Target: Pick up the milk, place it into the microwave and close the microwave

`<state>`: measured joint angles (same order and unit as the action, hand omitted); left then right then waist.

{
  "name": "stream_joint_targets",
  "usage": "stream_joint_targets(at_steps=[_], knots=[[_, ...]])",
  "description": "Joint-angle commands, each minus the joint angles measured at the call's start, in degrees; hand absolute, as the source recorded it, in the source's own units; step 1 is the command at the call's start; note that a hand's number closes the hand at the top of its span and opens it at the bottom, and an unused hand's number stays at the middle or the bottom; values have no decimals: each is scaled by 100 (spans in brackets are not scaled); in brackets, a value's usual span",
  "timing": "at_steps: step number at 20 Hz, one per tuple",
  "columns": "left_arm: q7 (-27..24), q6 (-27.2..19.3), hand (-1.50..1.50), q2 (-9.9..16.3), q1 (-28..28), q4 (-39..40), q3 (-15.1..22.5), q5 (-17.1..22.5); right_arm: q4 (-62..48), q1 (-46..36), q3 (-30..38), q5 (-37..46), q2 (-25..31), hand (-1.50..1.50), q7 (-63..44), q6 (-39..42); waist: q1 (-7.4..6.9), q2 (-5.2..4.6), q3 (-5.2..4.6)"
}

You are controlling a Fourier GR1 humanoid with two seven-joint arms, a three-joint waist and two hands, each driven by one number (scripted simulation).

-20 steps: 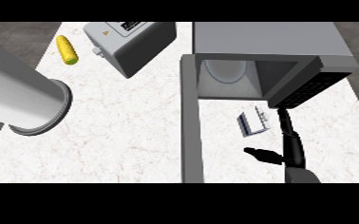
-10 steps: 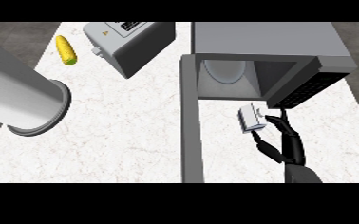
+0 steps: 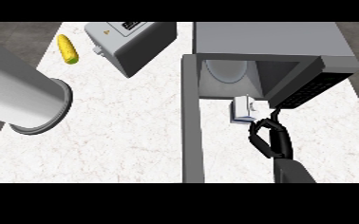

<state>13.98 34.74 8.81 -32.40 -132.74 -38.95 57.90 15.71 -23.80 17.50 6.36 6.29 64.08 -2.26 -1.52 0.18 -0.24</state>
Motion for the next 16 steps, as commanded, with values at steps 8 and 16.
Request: stream_joint_targets(at_steps=[8,16], knots=[[215,140,-150,-164,-216,-240,-293,412,-149,-254,-194,92,-162,150,306,405,22,-31,33],[329,311,-150,119,44,329,-466,545,108,-939,-281,177,-264,150,-349,-216,30,-27,28]])
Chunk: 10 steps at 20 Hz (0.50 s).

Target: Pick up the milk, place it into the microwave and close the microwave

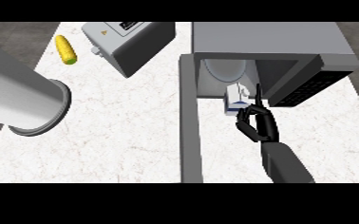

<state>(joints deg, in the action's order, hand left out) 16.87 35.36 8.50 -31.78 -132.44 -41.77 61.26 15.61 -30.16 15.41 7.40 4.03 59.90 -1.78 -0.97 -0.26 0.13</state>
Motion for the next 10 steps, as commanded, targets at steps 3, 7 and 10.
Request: stream_joint_targets(at_steps=[3,7,10], knots=[[3,550,-150,-665,-173,-81,163,-368,198,-488,-30,48,35,150,2,-355,-43,15,-10],[400,-194,-150,44,108,-283,-52,89,-18,-1129,5,56,388,150,-725,-210,-50,-9,-4],[209,169,-150,23,288,242,-167,12,-203,-1555,111,16,501,150,-913,-298,-109,-37,-3]])
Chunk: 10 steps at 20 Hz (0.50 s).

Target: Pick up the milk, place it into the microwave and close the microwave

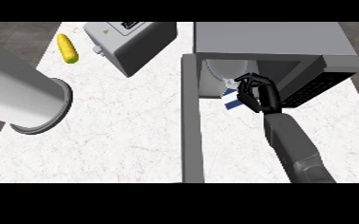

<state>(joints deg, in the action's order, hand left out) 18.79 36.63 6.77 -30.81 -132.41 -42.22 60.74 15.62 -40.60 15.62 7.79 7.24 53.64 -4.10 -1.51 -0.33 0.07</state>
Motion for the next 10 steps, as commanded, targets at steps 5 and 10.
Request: stream_joint_targets(at_steps=[5,10], knots=[[201,-281,-150,304,508,75,-4,-157,-428,-1116,93,48,453,150,-846,-171,-90,-60,7],[107,-26,-150,99,695,225,204,-321,-705,-1340,100,135,738,150,-968,-180,-241,-139,13]])
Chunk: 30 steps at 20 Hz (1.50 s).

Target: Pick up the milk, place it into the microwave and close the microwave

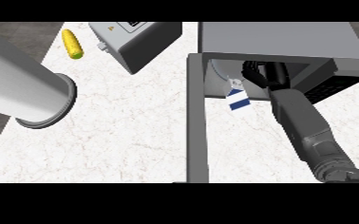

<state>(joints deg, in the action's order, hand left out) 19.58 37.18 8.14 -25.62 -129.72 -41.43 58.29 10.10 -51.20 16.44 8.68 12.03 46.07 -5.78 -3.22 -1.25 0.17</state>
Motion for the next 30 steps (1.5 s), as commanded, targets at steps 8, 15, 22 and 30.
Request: stream_joint_targets(at_steps=[8,15,22,30], knots=[[-31,-1,-150,248,456,253,19,0,-317,-606,-164,397,514,150,-558,-1211,-297,-141,5],[72,-189,-150,276,741,193,263,-146,-378,-778,-56,328,687,150,-698,-1462,-432,-269,24],[119,-193,-150,428,923,330,330,-146,-459,-830,-59,325,893,150,-787,-1637,-528,-352,30],[44,-117,-150,547,1068,505,225,-177,-477,-836,70,147,1030,150,-639,-1713,-672,-411,32]])
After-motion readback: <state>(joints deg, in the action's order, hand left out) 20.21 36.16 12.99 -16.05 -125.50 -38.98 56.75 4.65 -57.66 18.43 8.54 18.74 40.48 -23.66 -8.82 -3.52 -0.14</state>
